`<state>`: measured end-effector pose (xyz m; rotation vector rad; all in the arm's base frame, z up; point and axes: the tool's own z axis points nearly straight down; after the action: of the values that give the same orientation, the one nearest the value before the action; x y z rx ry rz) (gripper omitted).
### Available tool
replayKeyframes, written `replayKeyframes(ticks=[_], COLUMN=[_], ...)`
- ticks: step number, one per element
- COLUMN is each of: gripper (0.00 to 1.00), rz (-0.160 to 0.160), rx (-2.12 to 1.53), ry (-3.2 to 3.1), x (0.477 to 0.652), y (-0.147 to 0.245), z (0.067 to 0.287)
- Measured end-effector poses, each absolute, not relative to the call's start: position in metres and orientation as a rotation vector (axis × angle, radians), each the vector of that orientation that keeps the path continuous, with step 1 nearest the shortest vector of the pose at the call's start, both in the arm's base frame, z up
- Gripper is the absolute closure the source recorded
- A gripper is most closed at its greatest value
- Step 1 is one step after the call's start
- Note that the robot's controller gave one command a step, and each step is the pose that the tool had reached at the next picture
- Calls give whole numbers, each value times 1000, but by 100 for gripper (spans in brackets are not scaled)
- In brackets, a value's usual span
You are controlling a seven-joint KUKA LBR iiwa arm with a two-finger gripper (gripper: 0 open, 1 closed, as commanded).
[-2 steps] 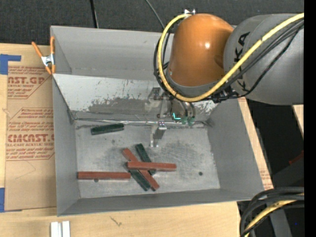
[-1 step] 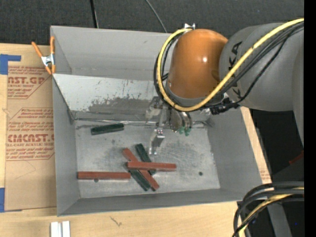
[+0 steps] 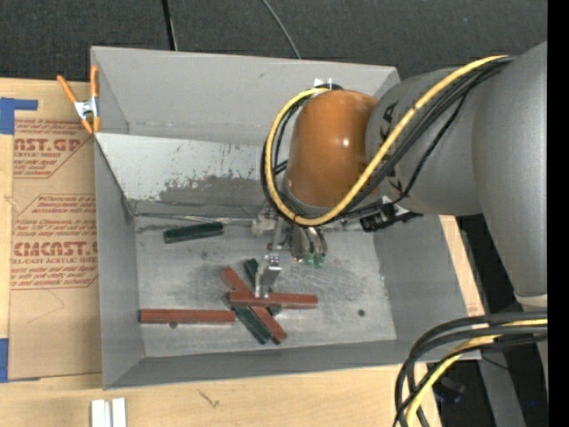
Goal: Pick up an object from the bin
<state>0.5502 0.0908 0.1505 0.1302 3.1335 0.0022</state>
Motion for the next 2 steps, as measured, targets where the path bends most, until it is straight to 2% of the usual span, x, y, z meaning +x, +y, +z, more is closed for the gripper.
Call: replayKeyframes(ticks=[1, 2], gripper=[100, 100], rz=[6, 6], rx=[70, 70], ry=[3130, 3130], x=[506, 506], y=[50, 50], z=[82, 82])
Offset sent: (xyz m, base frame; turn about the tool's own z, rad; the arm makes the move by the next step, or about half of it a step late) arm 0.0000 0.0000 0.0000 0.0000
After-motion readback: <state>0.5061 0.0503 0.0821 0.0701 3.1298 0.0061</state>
